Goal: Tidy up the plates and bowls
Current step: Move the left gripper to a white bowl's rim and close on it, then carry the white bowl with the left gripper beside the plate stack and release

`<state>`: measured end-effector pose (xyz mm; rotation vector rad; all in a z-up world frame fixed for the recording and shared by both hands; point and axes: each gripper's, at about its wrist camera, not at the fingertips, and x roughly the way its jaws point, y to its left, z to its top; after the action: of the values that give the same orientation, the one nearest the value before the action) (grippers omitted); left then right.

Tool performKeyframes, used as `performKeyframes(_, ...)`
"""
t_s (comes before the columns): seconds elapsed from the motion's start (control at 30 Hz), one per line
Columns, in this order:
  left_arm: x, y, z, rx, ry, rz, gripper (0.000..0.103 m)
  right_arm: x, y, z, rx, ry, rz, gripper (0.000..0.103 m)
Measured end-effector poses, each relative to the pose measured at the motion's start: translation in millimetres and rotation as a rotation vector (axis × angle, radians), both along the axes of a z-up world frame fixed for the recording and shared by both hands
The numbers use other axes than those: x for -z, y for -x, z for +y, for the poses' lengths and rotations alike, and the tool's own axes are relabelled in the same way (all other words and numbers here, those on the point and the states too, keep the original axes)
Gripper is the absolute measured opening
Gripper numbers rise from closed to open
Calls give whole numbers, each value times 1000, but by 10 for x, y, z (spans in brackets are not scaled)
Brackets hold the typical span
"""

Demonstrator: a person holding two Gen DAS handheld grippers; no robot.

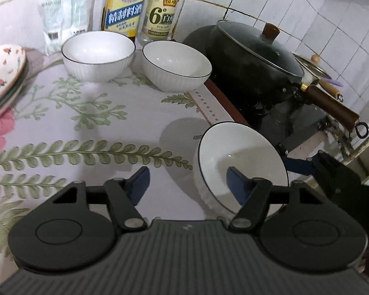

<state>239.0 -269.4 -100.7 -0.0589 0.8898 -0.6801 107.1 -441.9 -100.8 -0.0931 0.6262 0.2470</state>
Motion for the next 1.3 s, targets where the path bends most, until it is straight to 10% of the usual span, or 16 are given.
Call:
performKeyframes(0.4, 250, -126, -114, 23, 82, 98, 19, 67, 58, -13, -14, 0, -64, 103)
performKeyframes(1.3, -129, 172, 176, -1, 33, 24, 18, -85, 49, 331, -53, -29, -63, 103)
